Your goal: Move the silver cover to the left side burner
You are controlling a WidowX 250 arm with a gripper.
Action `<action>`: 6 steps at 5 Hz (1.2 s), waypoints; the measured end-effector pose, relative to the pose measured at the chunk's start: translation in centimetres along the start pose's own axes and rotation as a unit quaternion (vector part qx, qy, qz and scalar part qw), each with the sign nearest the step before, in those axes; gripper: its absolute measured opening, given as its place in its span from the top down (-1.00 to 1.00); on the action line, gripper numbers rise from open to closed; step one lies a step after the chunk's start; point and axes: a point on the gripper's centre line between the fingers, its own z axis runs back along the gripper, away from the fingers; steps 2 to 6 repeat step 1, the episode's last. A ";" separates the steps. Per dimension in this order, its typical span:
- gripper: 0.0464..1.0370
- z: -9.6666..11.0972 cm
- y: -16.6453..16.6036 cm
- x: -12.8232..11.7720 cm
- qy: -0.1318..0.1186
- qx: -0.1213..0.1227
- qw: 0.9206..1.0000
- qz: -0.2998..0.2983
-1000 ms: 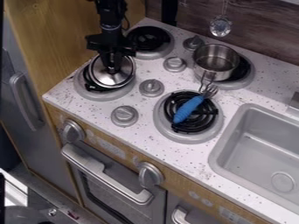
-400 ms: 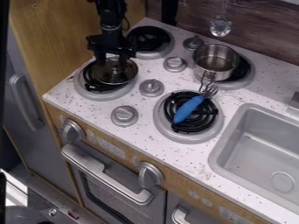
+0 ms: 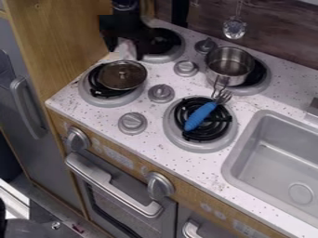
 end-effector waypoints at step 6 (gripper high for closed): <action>-0.93 0.1 -1.7 -0.7 0.021 -0.017 0.999 -0.035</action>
